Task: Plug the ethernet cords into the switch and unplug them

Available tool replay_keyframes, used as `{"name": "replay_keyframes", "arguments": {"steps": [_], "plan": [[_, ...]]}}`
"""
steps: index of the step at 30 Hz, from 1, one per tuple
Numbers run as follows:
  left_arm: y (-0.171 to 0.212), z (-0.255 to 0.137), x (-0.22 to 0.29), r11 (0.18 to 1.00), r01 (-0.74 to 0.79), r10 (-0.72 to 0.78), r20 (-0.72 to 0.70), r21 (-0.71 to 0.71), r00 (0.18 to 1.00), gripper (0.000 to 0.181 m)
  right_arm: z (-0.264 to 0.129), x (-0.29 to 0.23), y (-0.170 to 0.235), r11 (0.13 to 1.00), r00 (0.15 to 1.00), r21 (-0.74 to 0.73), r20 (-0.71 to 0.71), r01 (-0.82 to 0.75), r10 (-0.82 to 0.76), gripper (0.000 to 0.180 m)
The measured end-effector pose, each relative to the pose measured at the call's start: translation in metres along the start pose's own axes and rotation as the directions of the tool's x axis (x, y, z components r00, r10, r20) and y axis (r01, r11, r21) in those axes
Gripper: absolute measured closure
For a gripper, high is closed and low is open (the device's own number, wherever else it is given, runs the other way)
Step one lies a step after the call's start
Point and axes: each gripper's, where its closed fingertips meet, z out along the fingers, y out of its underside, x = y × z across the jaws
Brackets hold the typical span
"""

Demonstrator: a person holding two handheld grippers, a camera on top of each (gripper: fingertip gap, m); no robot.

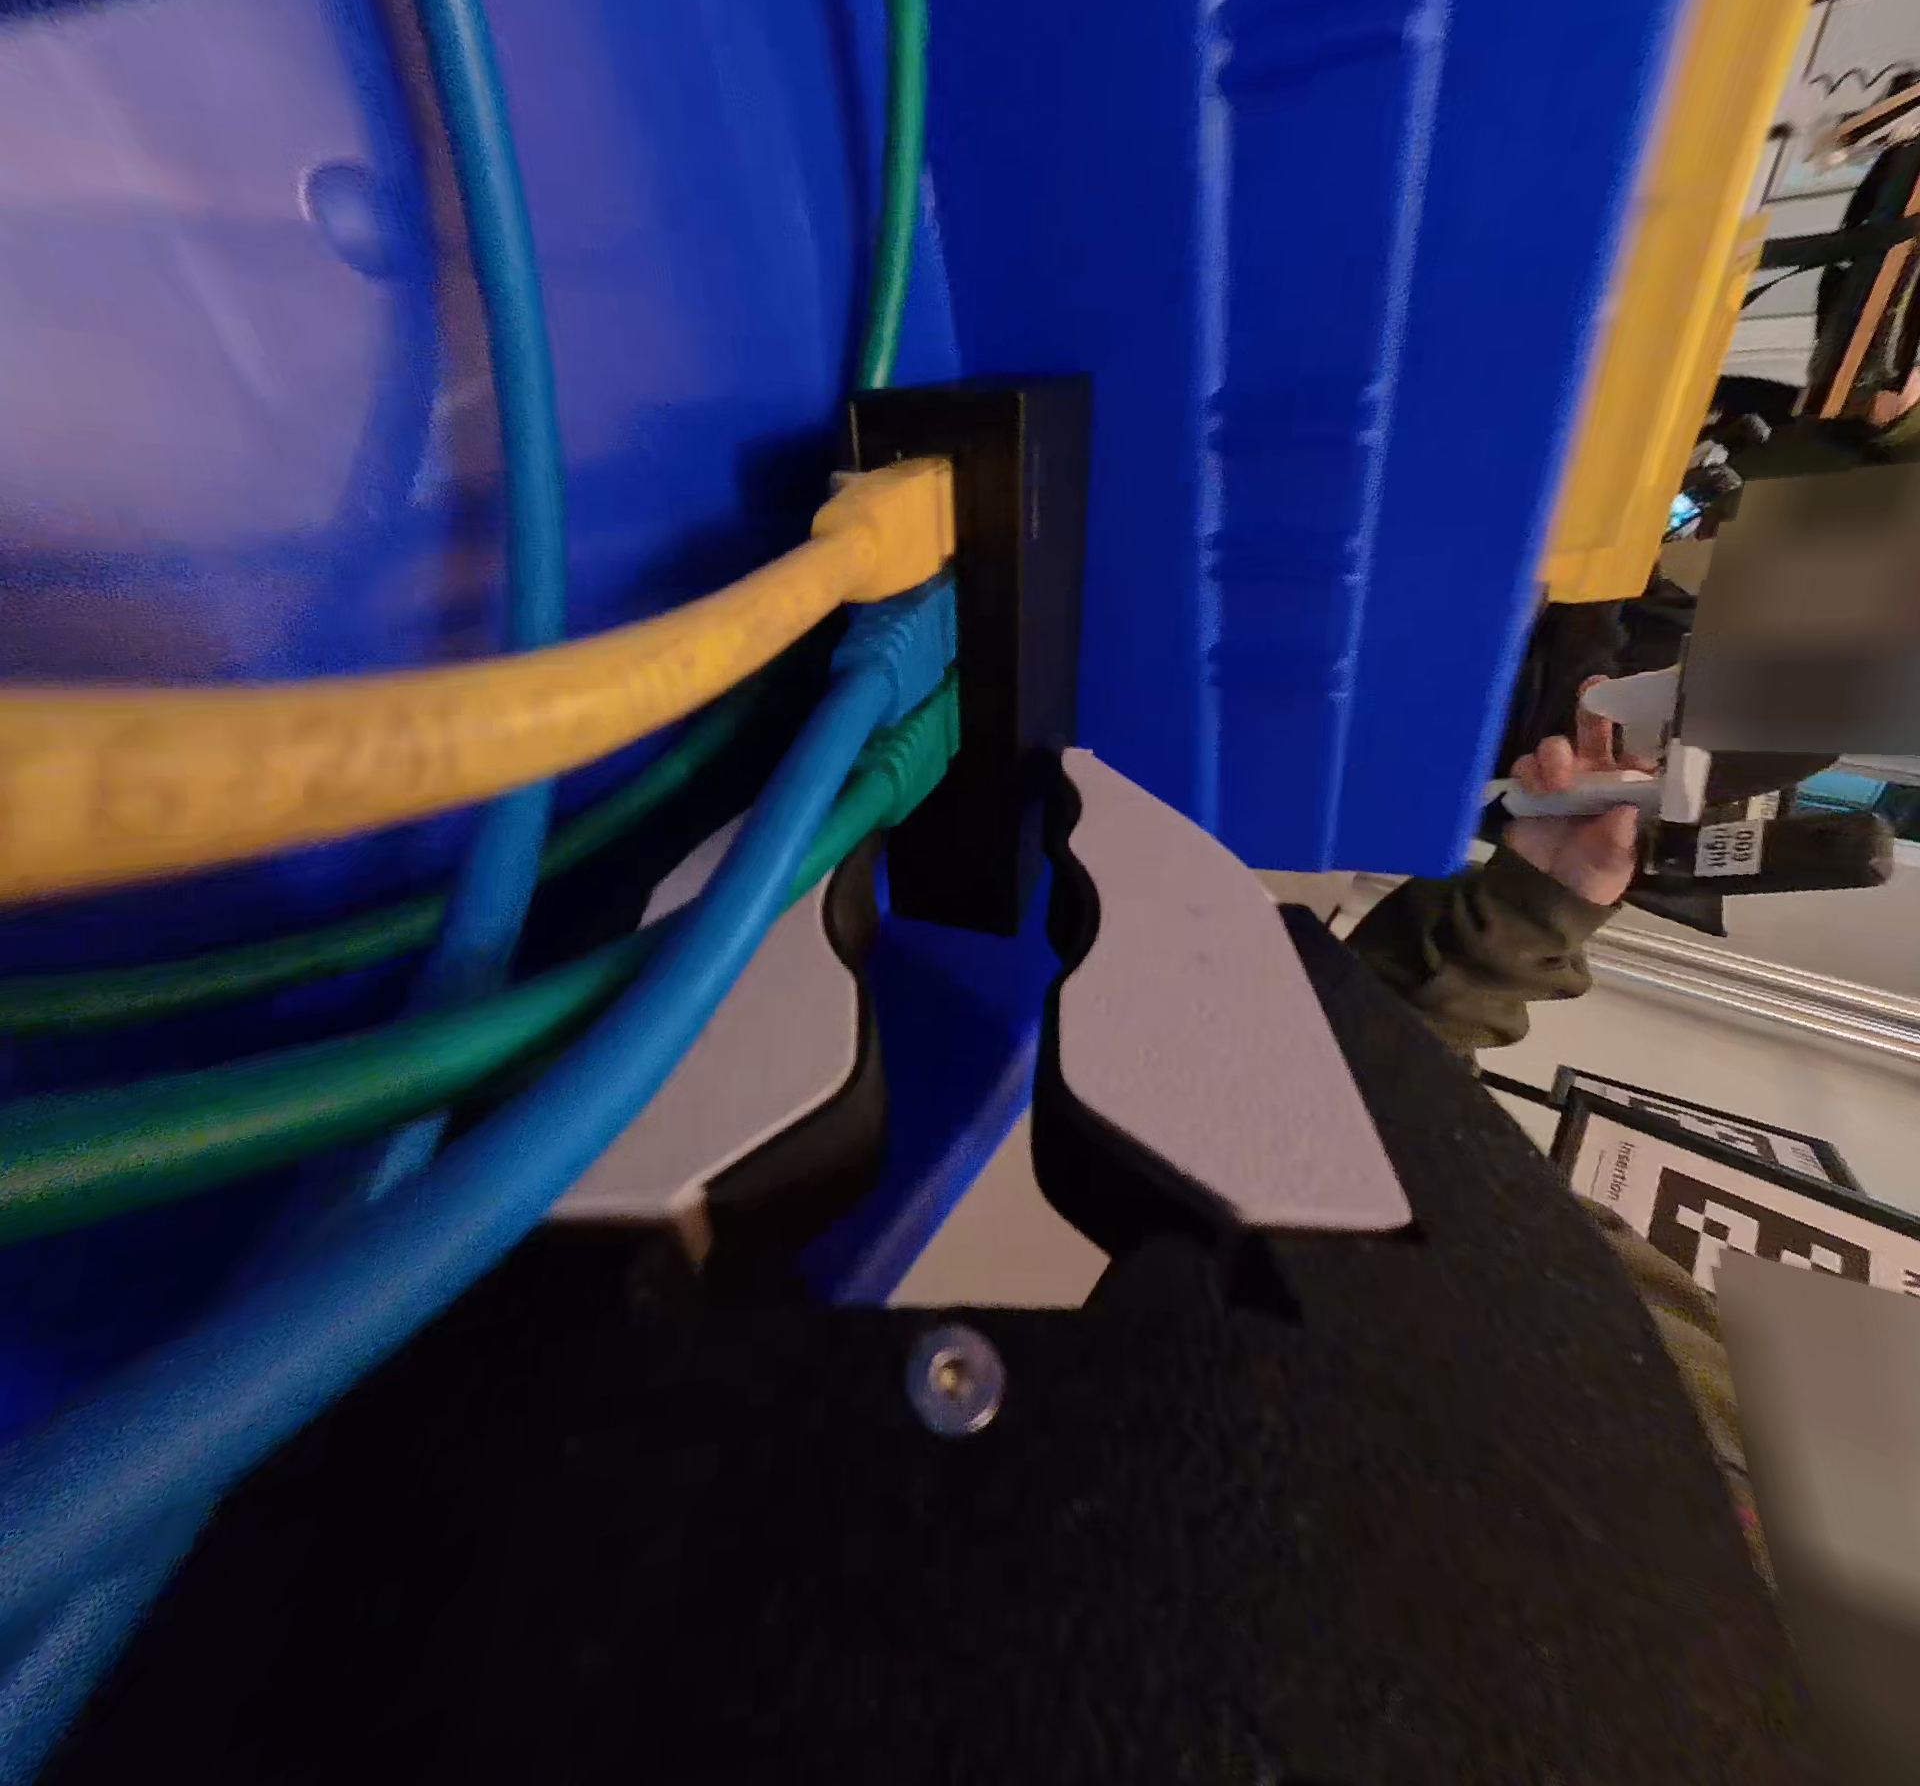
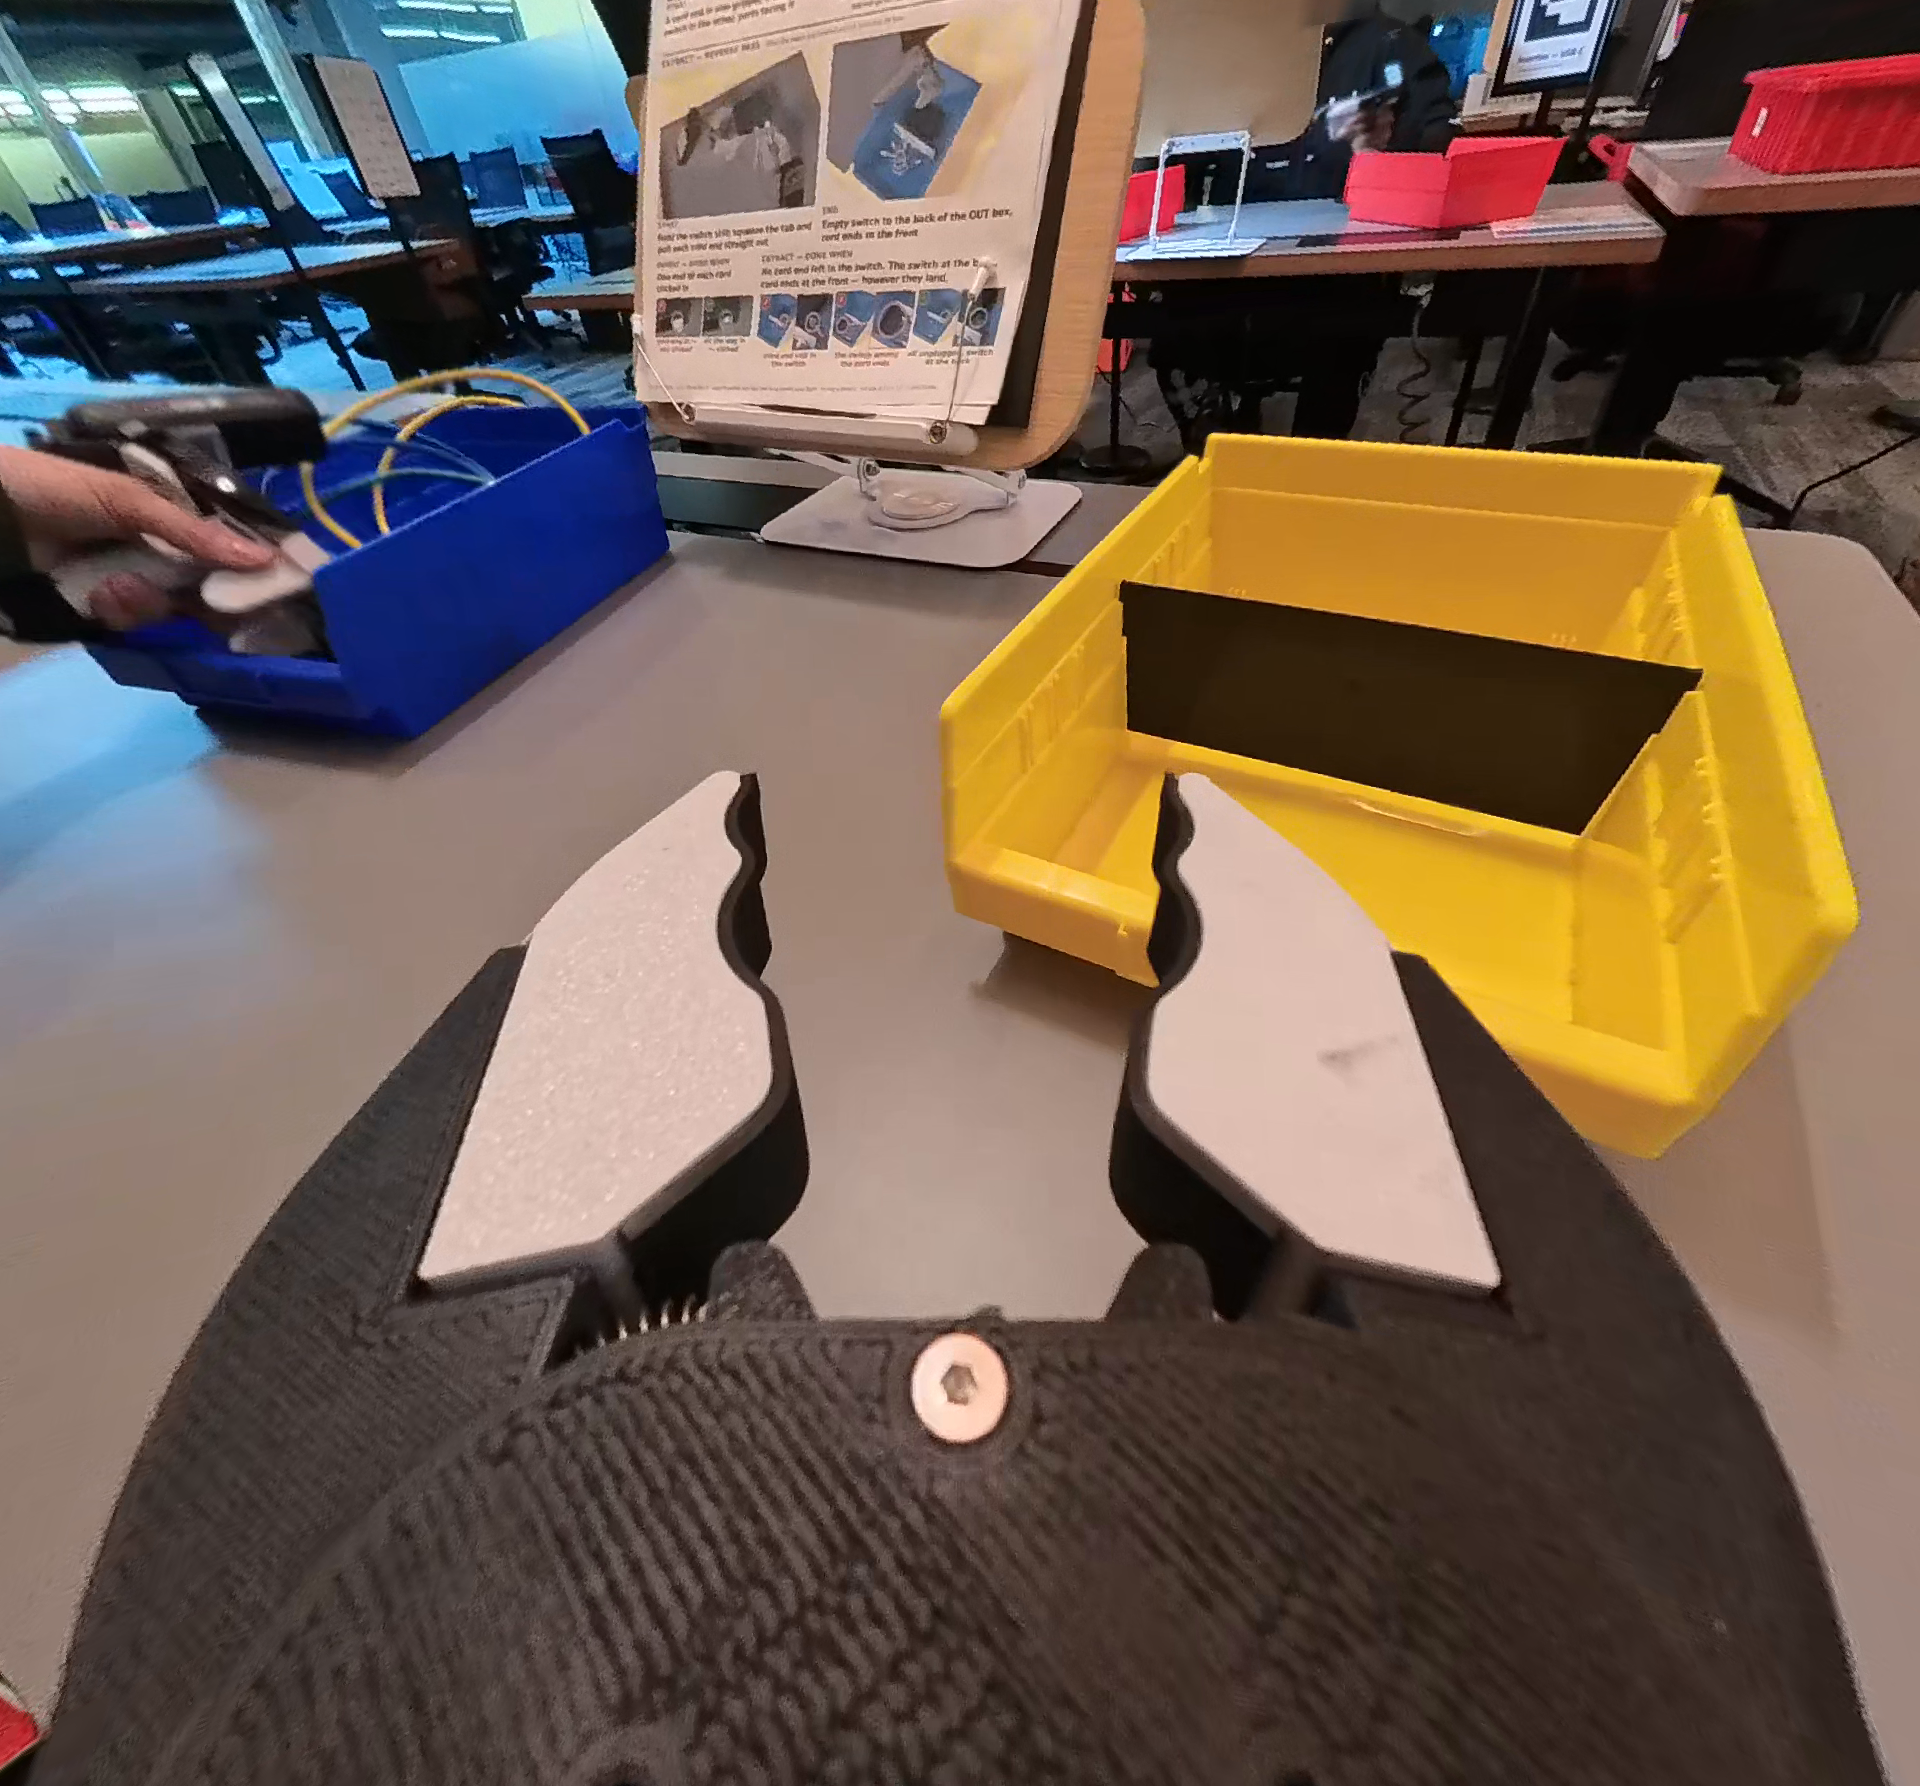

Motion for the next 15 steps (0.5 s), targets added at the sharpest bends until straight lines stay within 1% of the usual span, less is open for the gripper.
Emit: {"name": "replay_keyframes", "arguments": {"steps": [1,3,7,10,15], "plan": [[-0.004,-0.005,0.009,0.999,-0.014,0.015,-0.034,0.036,0.999,0.149,0.000,-0.001,0.000,1.000,1.000,-0.003,-0.002,0.008,-0.008,0.107],[-0.011,-0.017,0.029,0.994,-0.046,0.055,-0.094,0.104,0.994,0.151,0.001,-0.002,0.001,1.000,1.000,-0.007,-0.001,0.014,-0.014,0.108],[-0.010,-0.040,0.060,0.973,-0.167,0.177,-0.056,0.157,0.983,0.153,0.003,-0.005,0.000,1.000,1.000,-0.006,0.008,0.011,-0.011,0.108],[-0.012,-0.066,0.099,0.945,-0.245,0.267,-0.076,0.218,0.961,0.154,0.004,-0.009,0.001,1.000,1.000,-0.013,0.010,0.025,-0.024,0.108],[-0.015,-0.107,0.166,0.874,-0.388,0.414,-0.030,0.292,0.910,0.154,0.006,-0.014,0.000,0.999,0.999,-0.014,0.020,0.033,-0.032,0.109]]}}
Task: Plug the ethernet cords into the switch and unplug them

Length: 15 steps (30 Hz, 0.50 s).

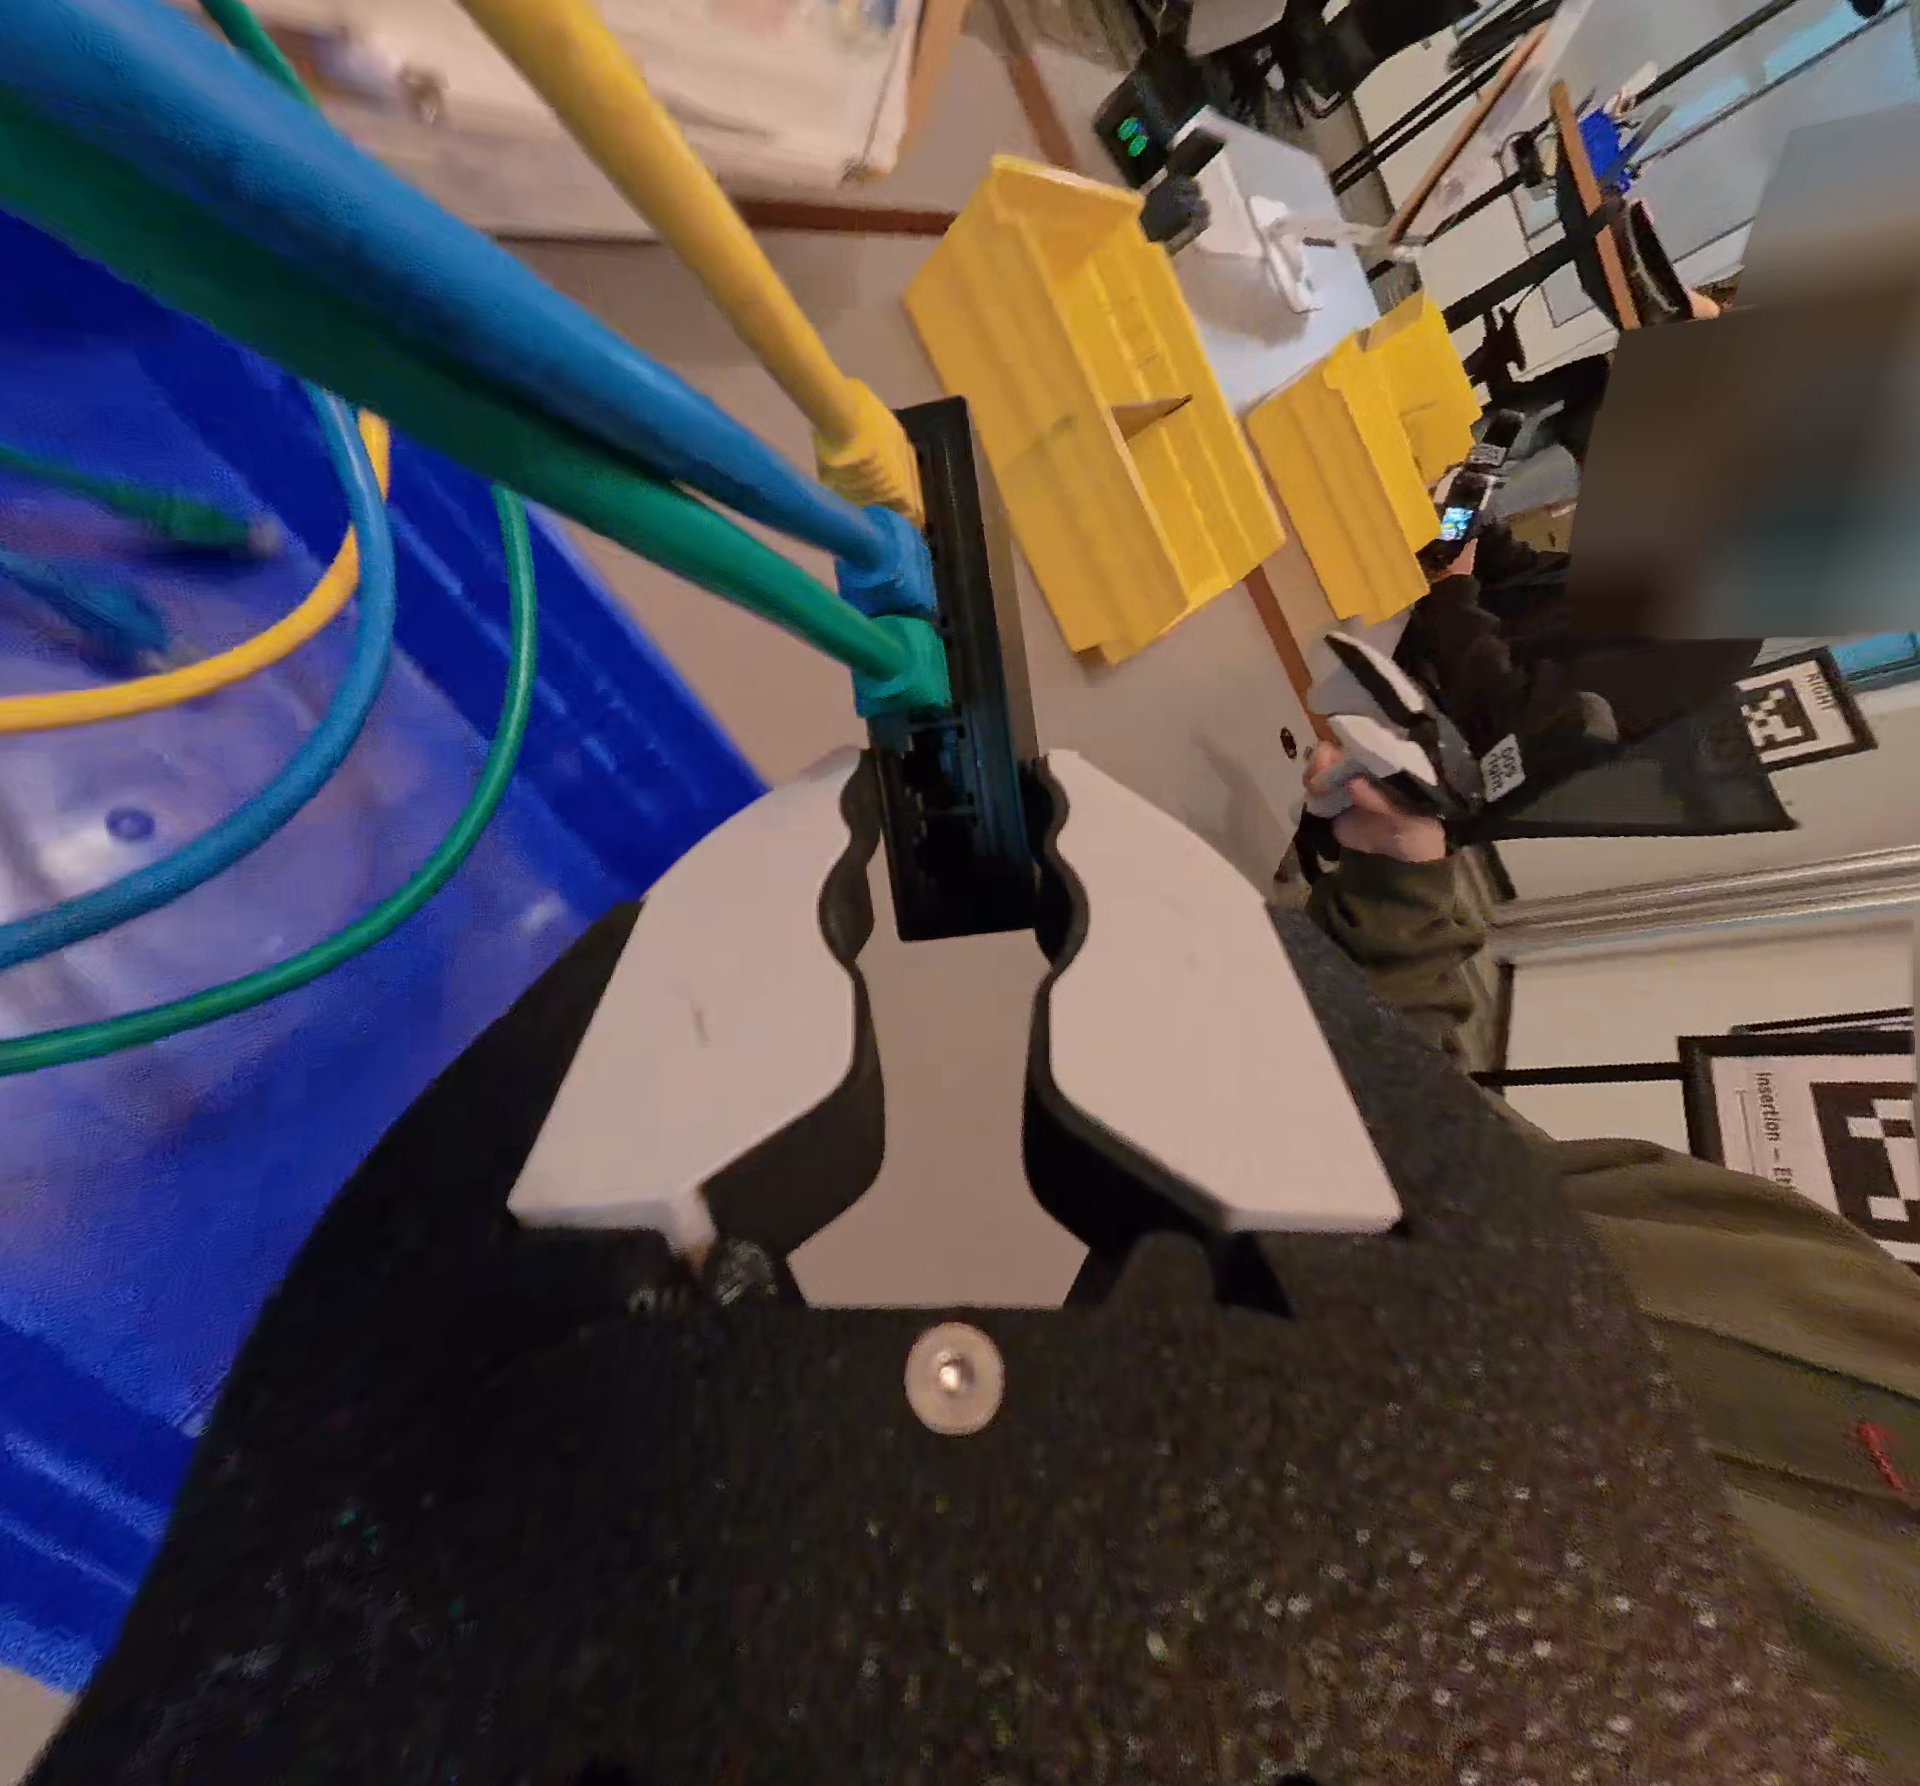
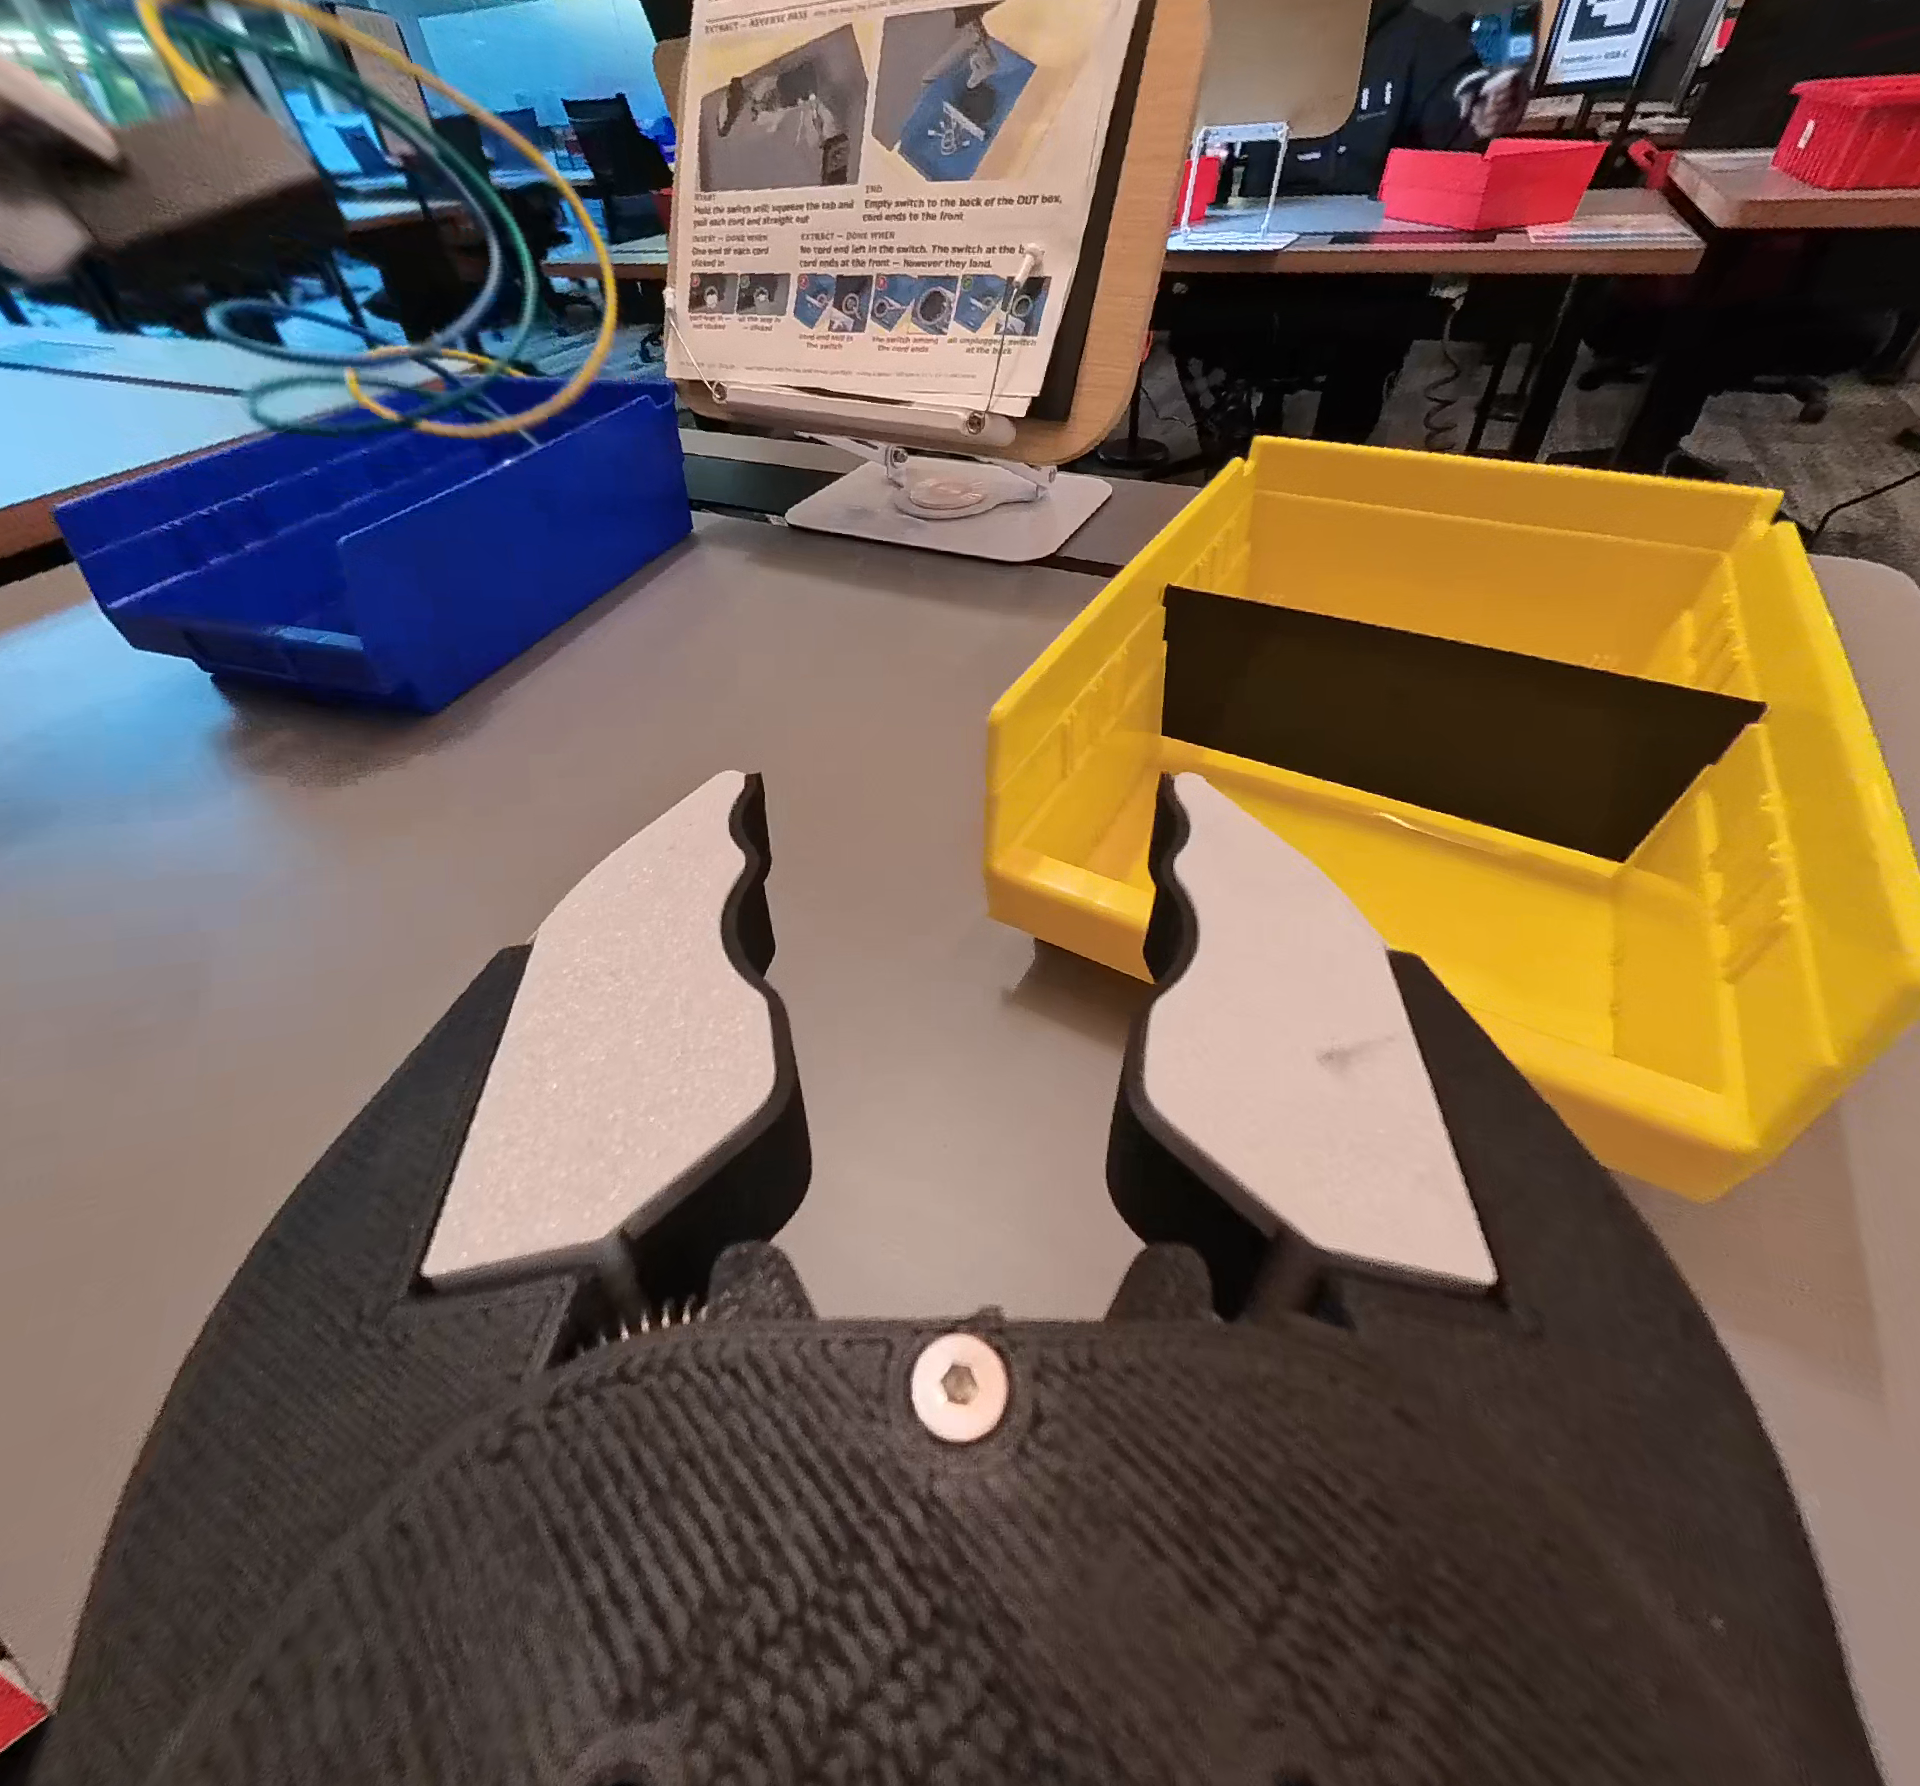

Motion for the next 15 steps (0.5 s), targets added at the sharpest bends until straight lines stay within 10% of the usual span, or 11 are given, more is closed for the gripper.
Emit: {"name": "replay_keyframes", "arguments": {"steps": [15], "plan": [[0.017,0.000,0.196,0.927,-0.369,0.335,-0.290,-0.068,0.897,0.153,-0.010,-0.048,-0.035,0.996,0.988,0.083,0.150,0.025,-0.037,0.106]]}}
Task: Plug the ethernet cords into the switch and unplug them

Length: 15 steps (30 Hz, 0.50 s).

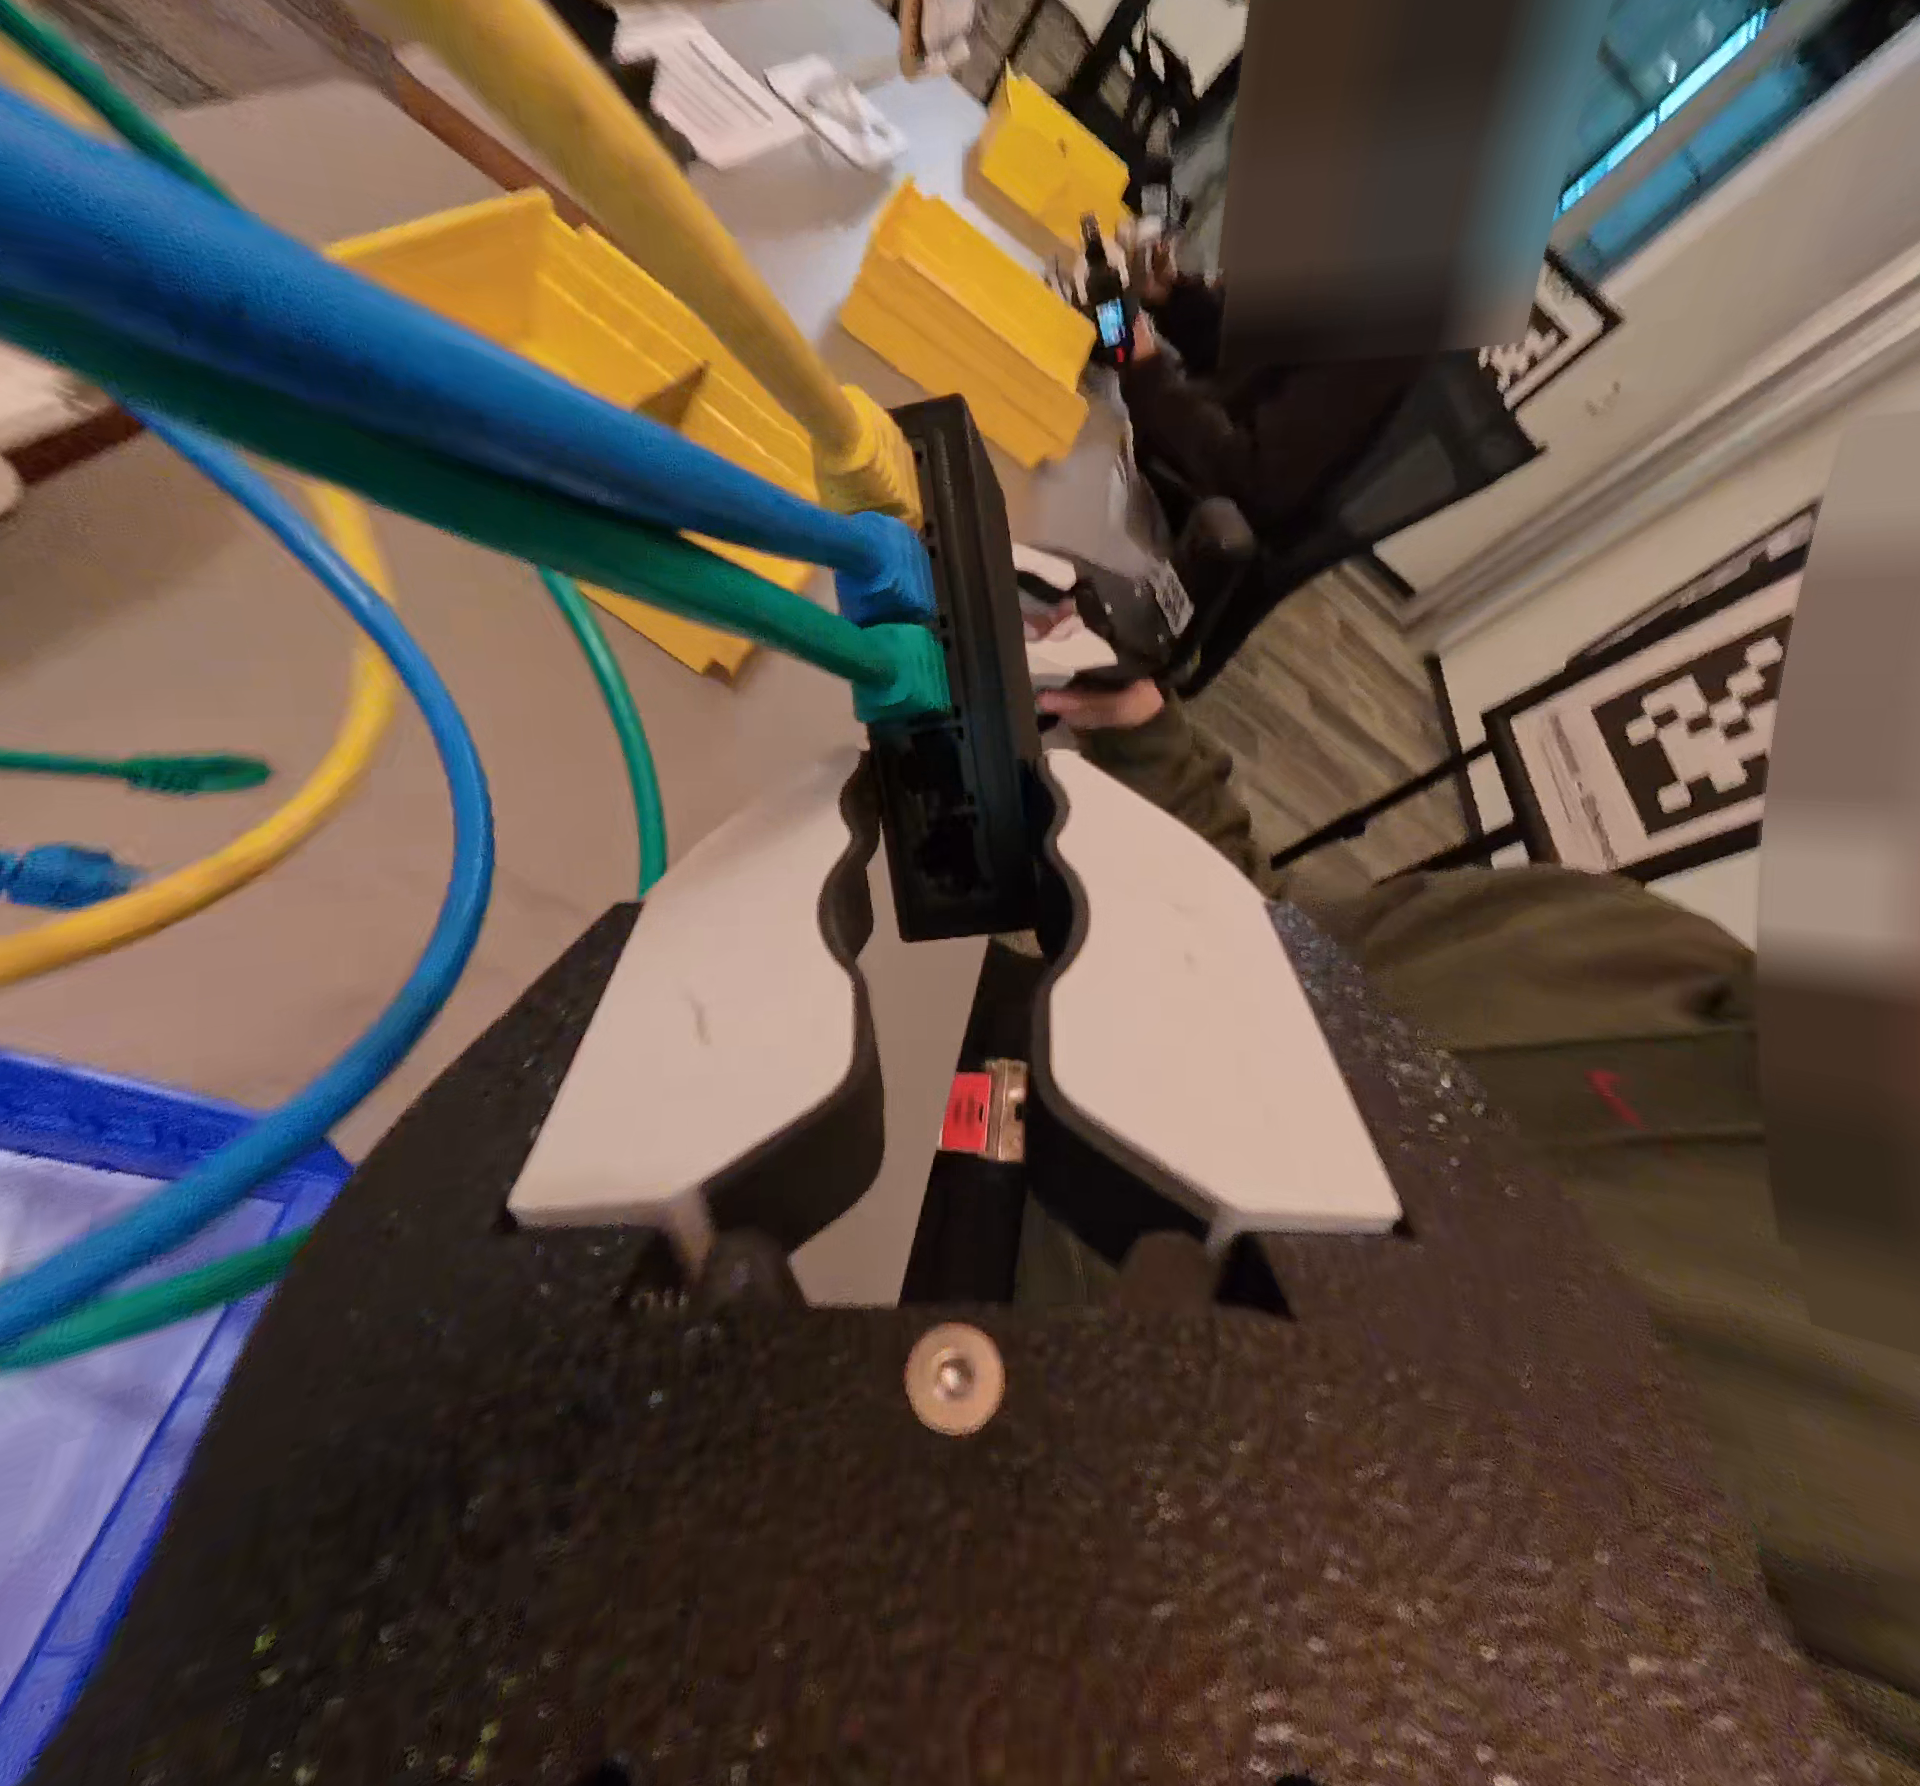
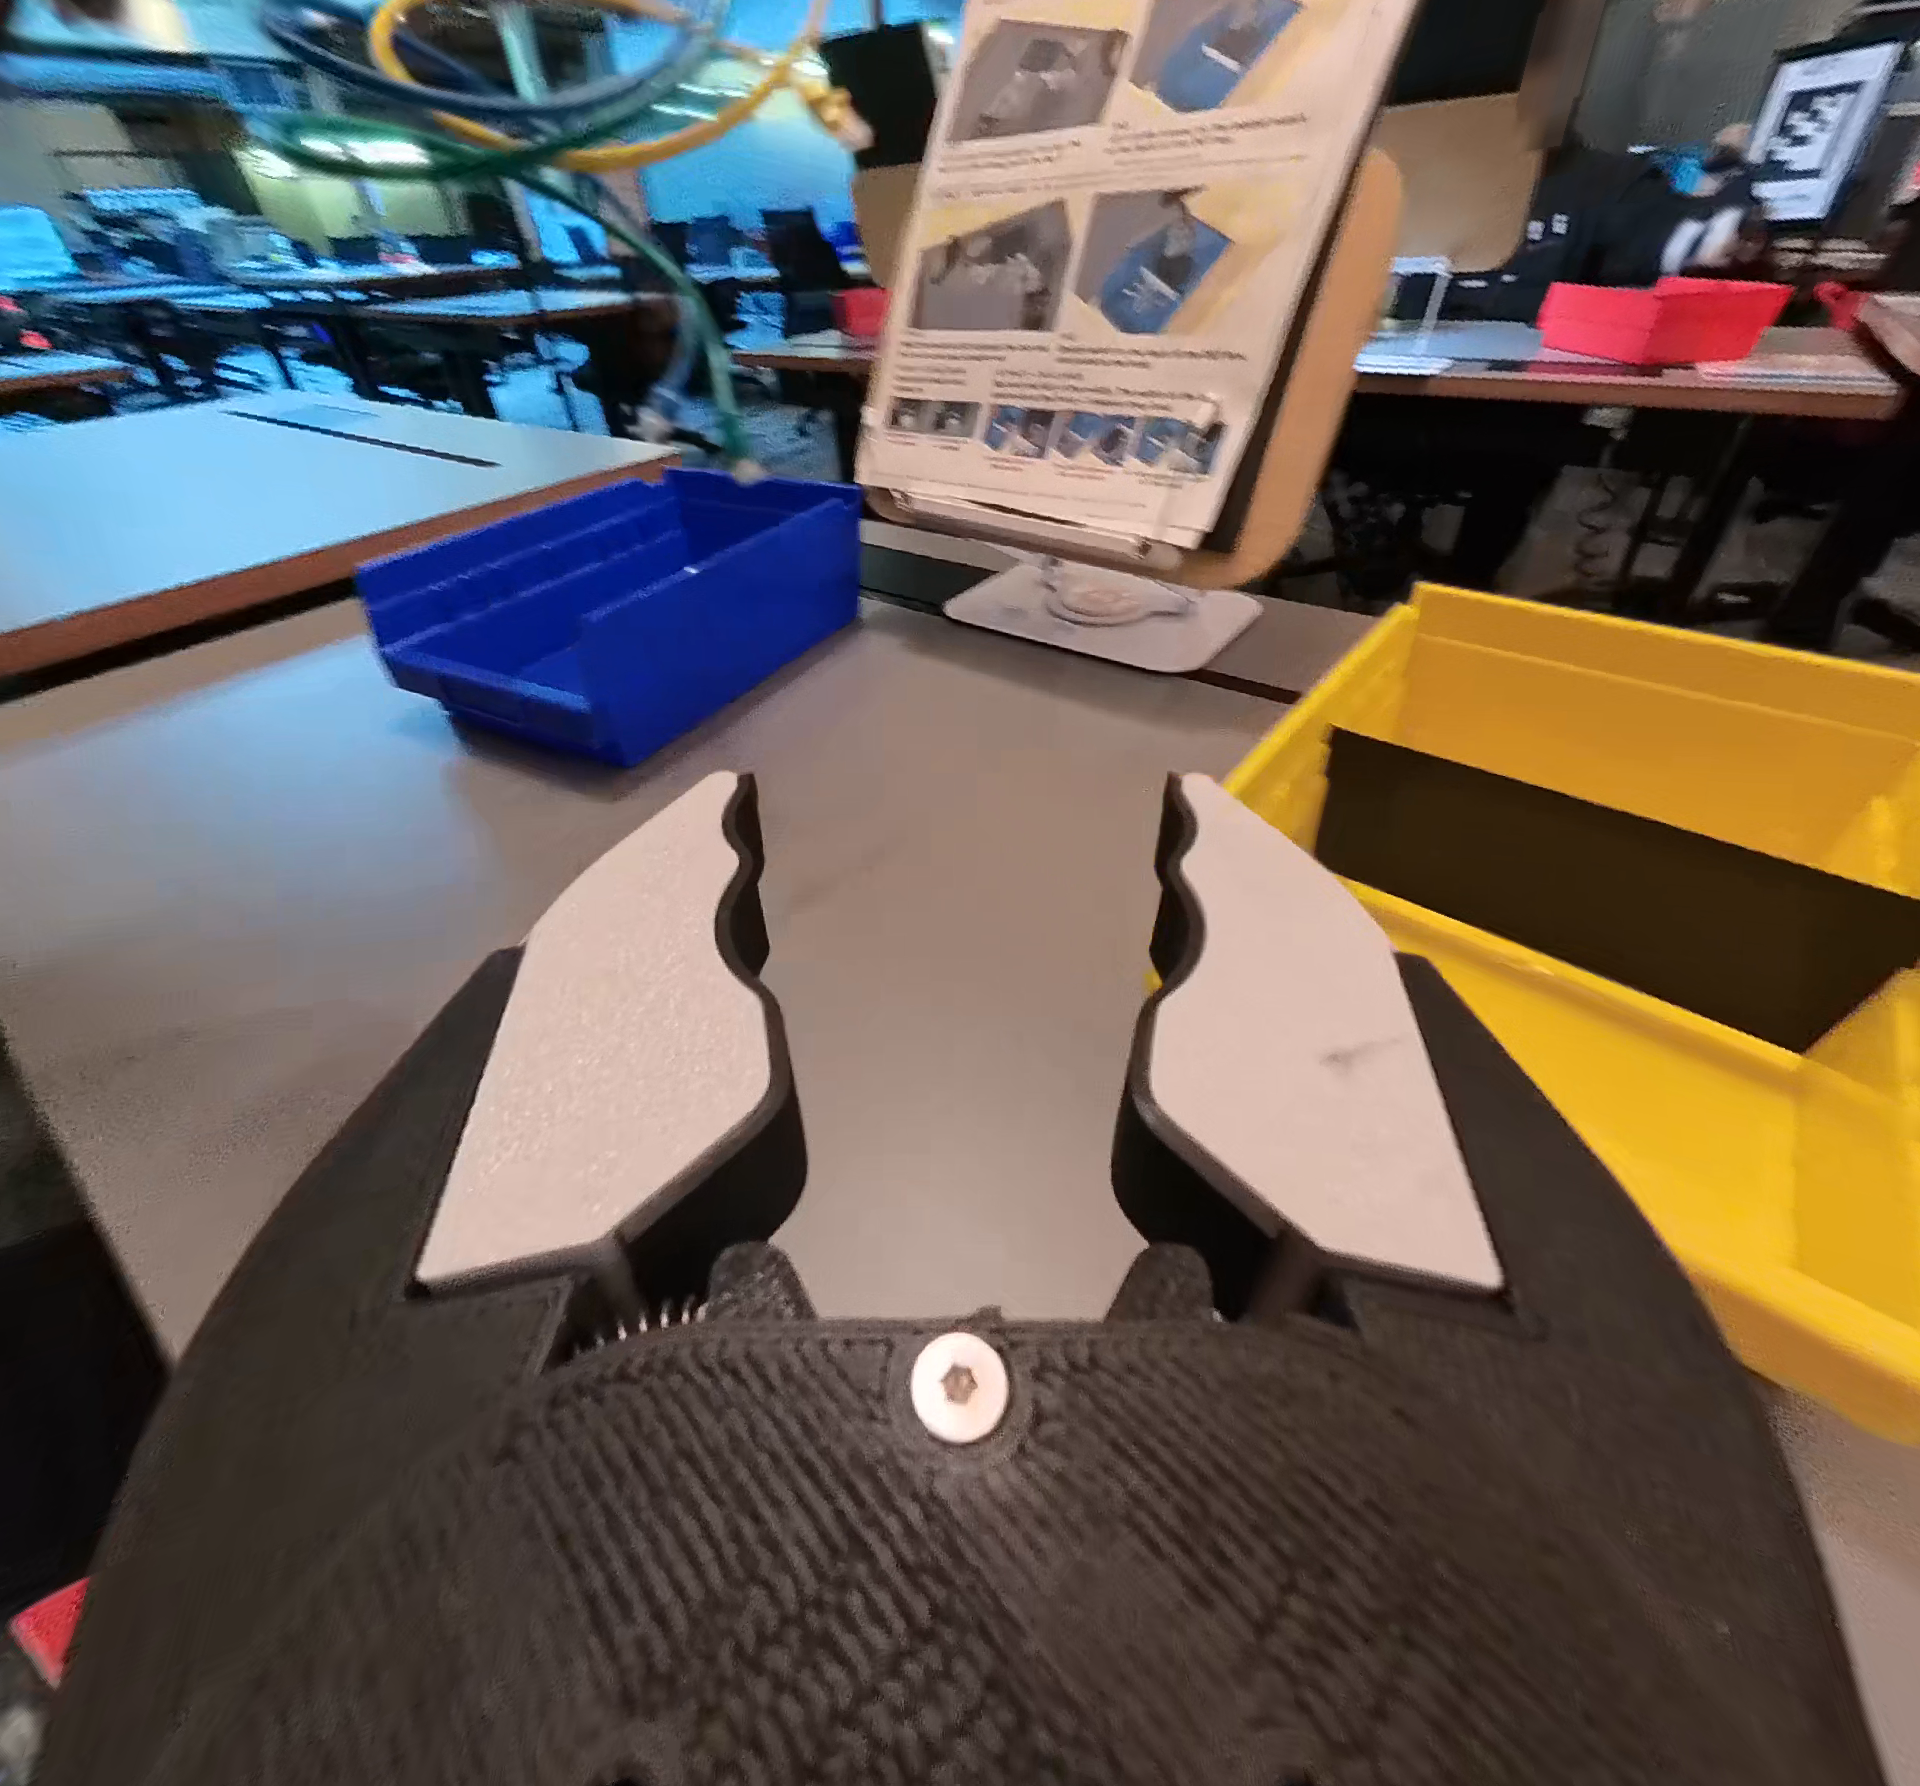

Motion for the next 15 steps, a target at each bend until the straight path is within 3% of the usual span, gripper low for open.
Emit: {"name": "replay_keyframes", "arguments": {"steps": [7,11,14,15], "plan": [[0.098,0.080,0.007,0.963,-0.077,0.042,-0.139,-0.256,0.989,0.154,0.025,-0.091,-0.026,0.989,0.950,0.084,0.298,-0.120,0.091,0.103],[0.155,0.116,-0.010,0.917,-0.052,-0.042,-0.223,-0.396,0.974,0.154,0.056,-0.146,0.003,0.959,0.833,-0.039,0.486,-0.280,0.264,0.098],[0.184,0.131,-0.026,0.876,-0.060,-0.056,-0.225,-0.478,0.973,0.154,0.076,-0.171,0.027,0.885,0.709,-0.157,0.545,-0.438,0.448,0.109],[0.192,0.134,-0.032,0.863,-0.062,-0.054,-0.212,-0.502,0.976,0.155,0.083,-0.175,0.038,0.863,0.688,-0.198,0.533,-0.465,0.493,0.120]]}}
